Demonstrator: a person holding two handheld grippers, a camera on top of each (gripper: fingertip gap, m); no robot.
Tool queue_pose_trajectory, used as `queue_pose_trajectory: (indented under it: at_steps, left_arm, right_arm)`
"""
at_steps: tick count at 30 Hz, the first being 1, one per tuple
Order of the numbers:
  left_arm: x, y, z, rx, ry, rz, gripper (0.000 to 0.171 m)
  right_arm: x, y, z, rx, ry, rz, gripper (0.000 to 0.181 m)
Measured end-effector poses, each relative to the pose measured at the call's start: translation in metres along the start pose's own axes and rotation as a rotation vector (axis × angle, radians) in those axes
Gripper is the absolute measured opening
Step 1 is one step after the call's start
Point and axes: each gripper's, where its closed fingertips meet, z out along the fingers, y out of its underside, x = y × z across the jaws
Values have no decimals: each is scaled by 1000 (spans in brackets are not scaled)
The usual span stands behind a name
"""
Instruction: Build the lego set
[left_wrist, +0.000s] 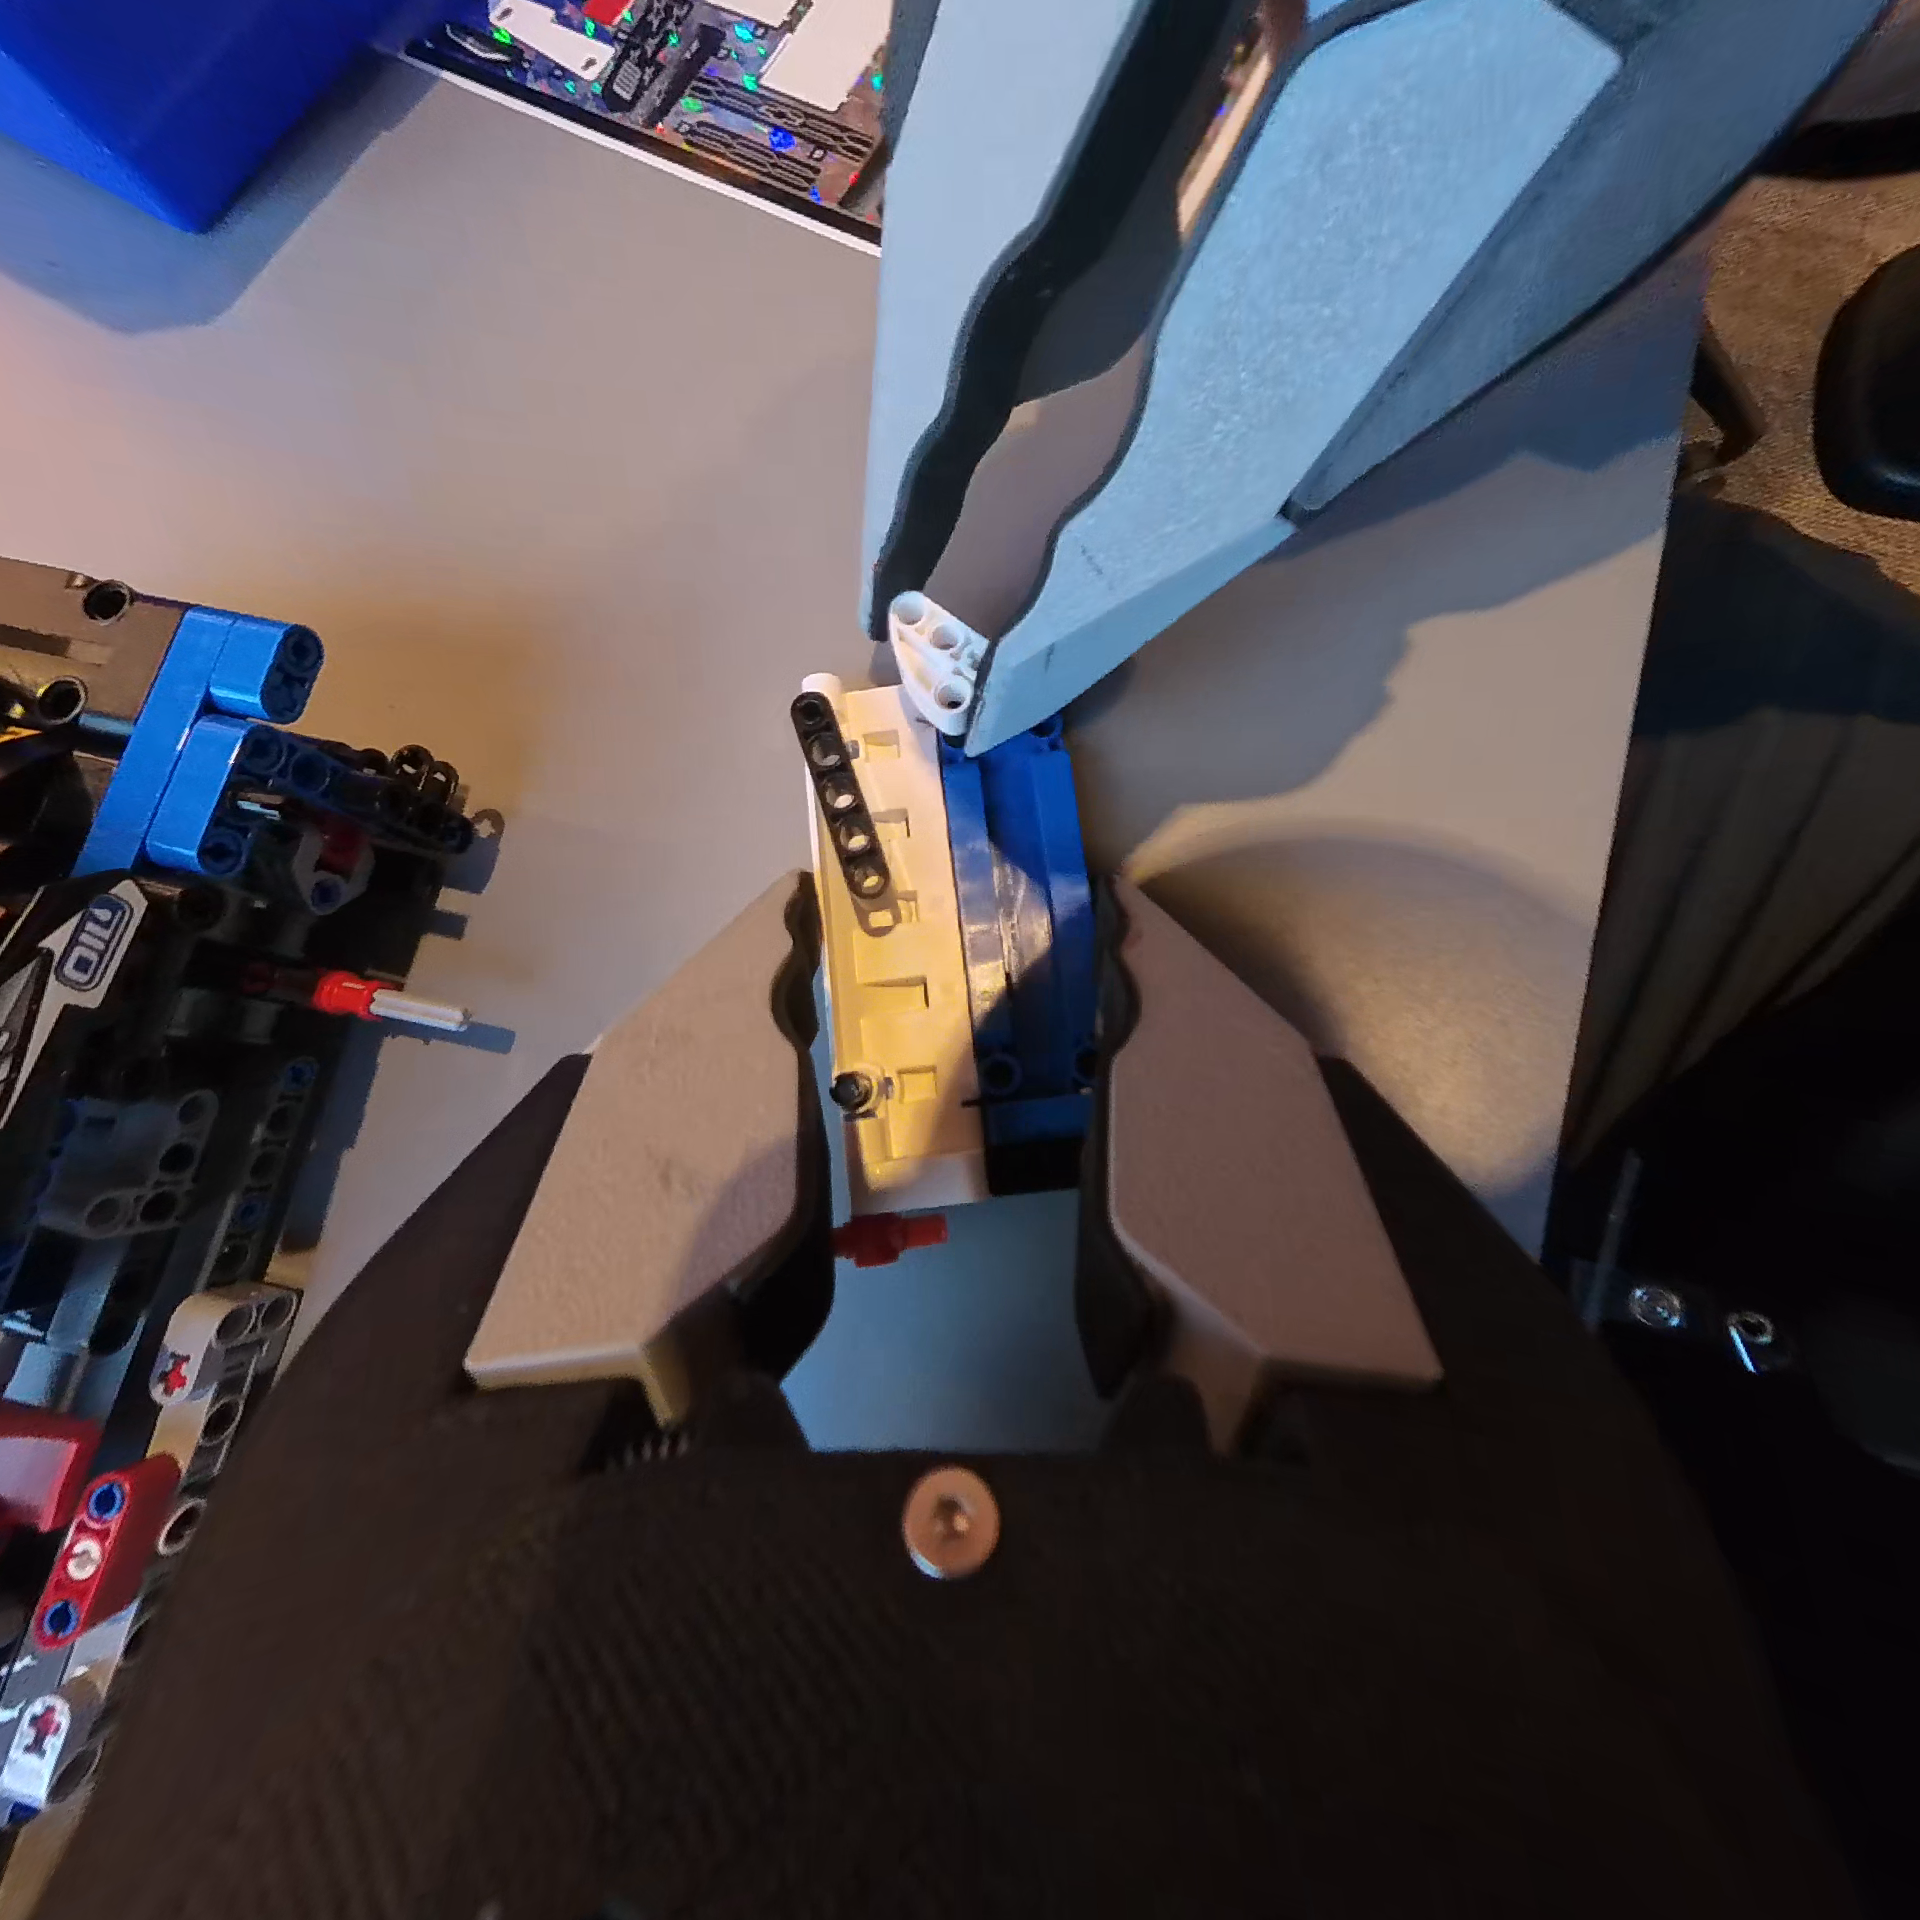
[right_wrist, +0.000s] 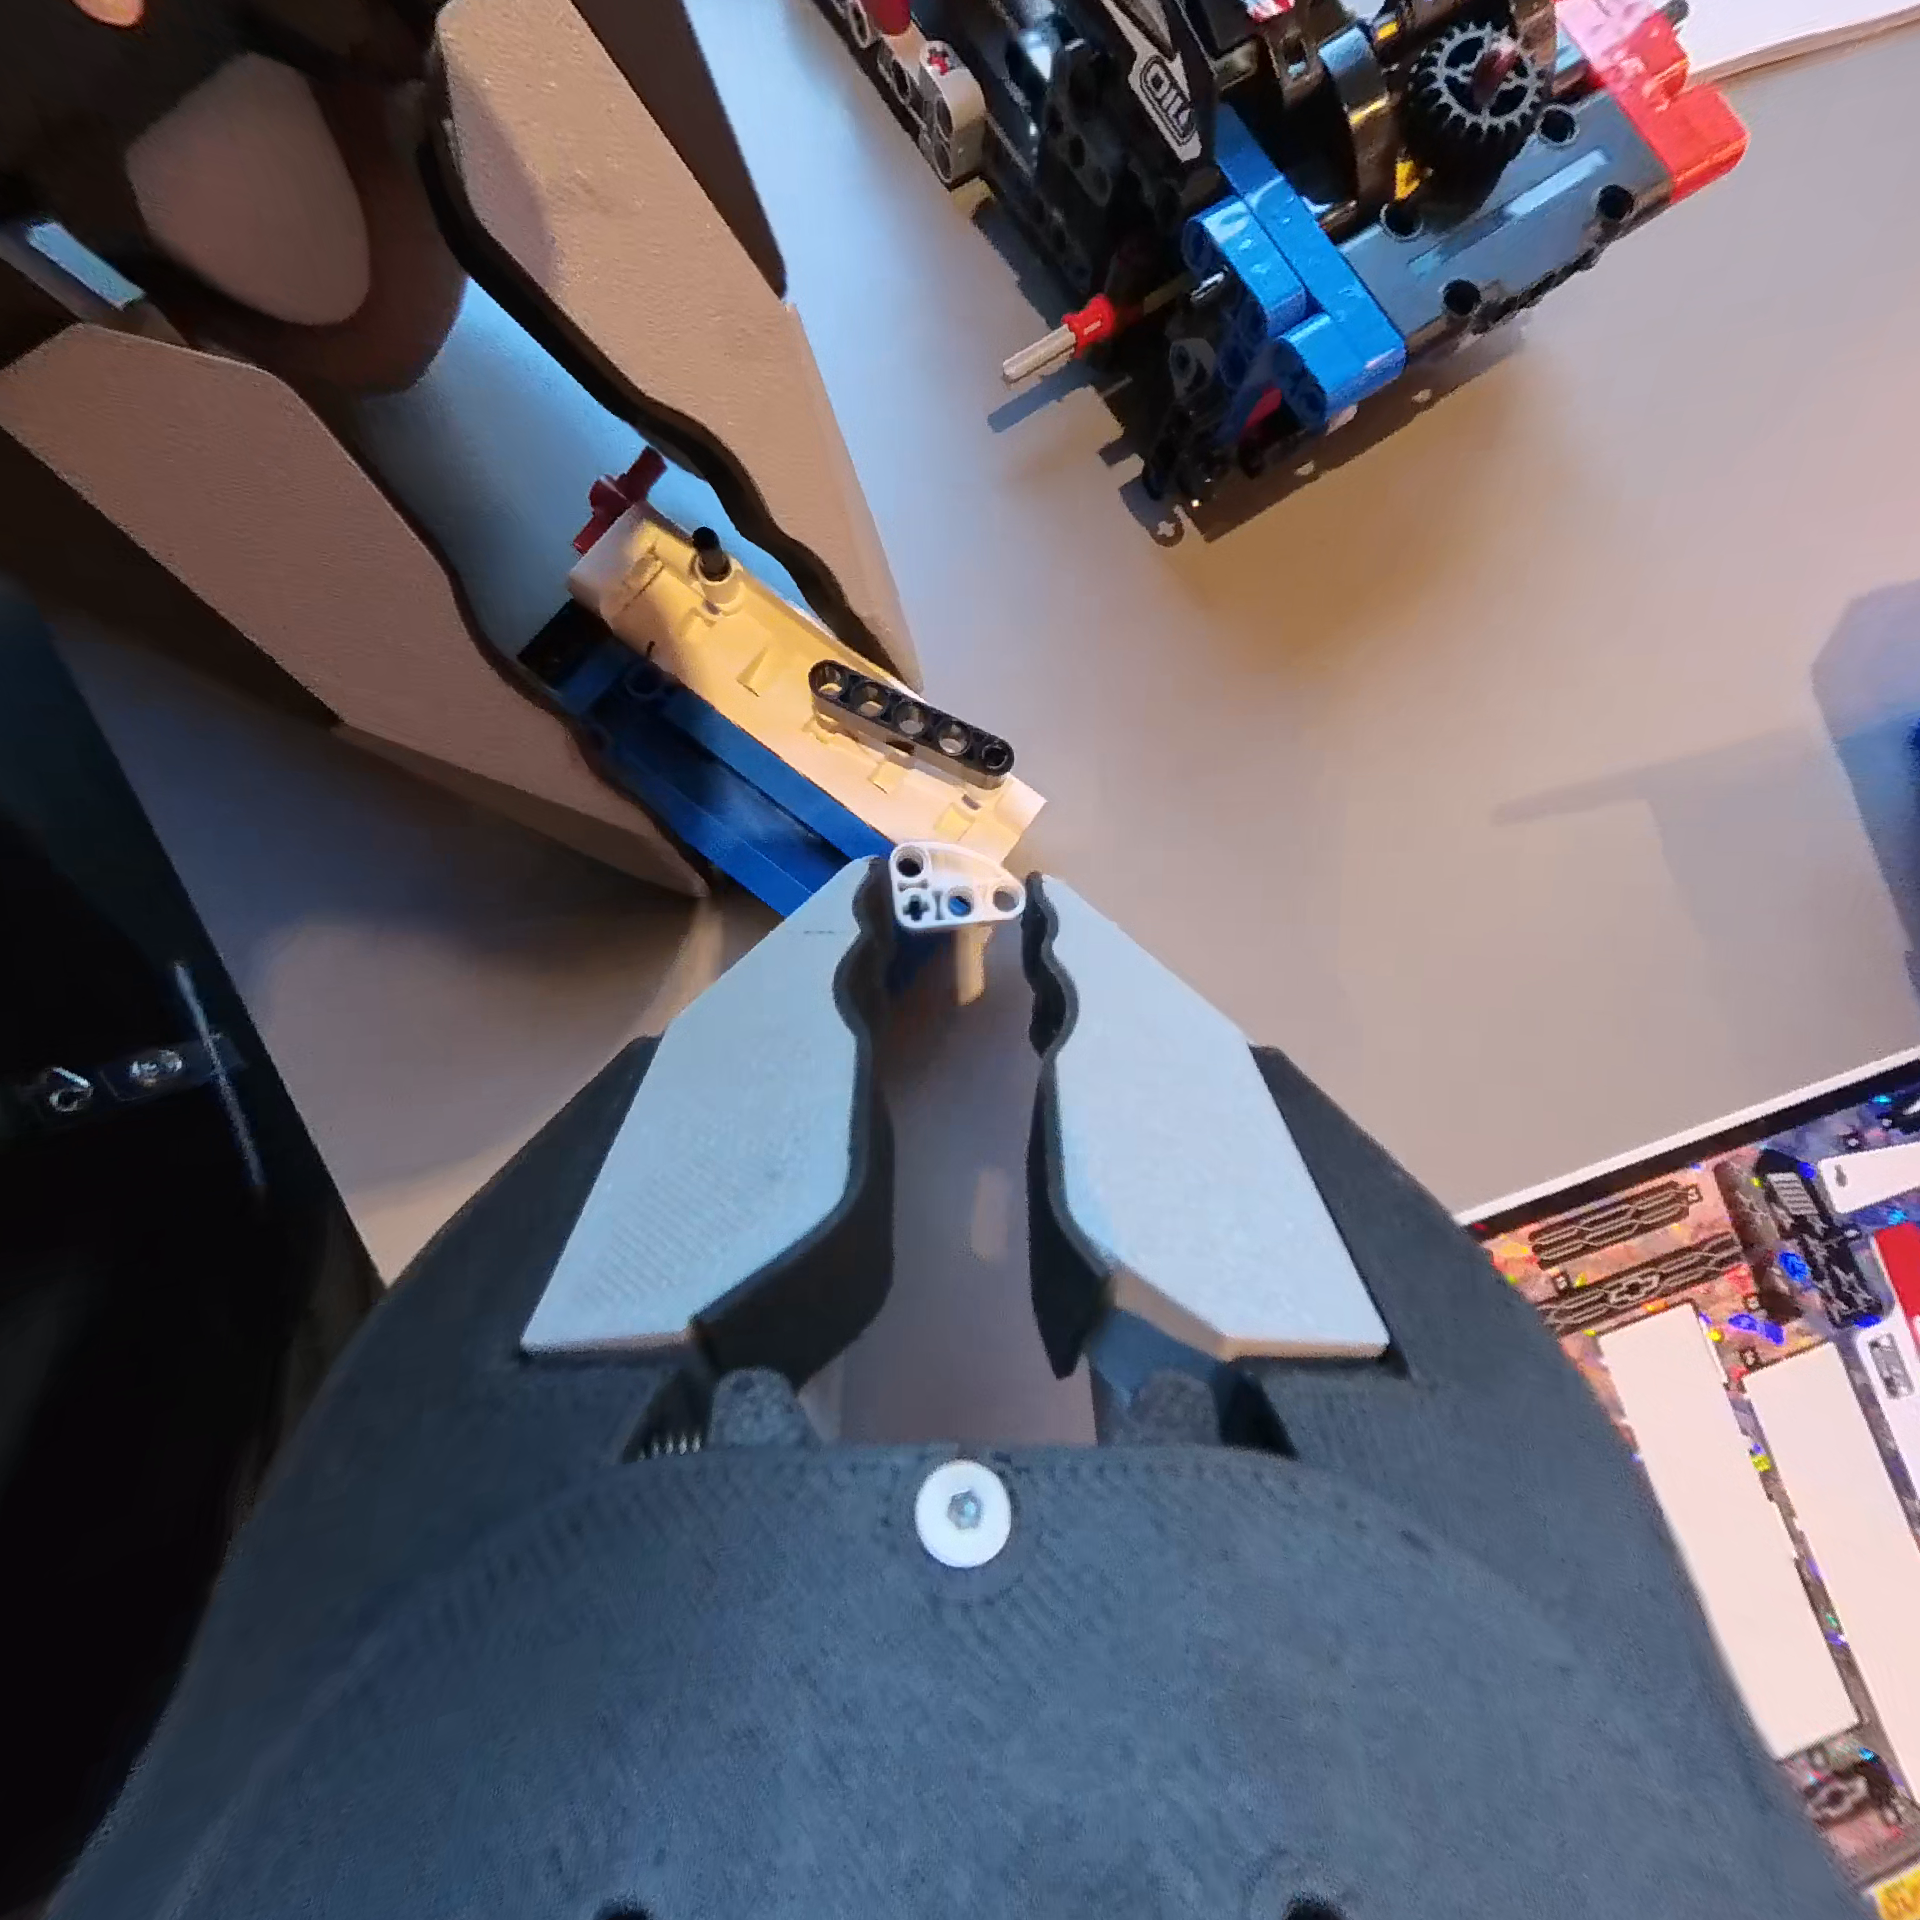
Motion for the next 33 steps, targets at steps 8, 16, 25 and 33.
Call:
queue_pose_trajectory:
  at_steps: [8,16,25,33]
  left_arm:
    - [0,-1,0,27,-10,9,50]
    - [0,-2,0,53,-9,19,50]
    - [0,-2,1,52,-3,18,50]
    - [0,-2,1,52,8,30,50]
  right_arm:
    - [0,1,0,-15,25,-94,22]
    - [-1,1,1,-9,-94,-170,23]
    - [-1,4,1,-184,-154,-310,22]
    - [-1,5,0,-224,-136,-242,23]
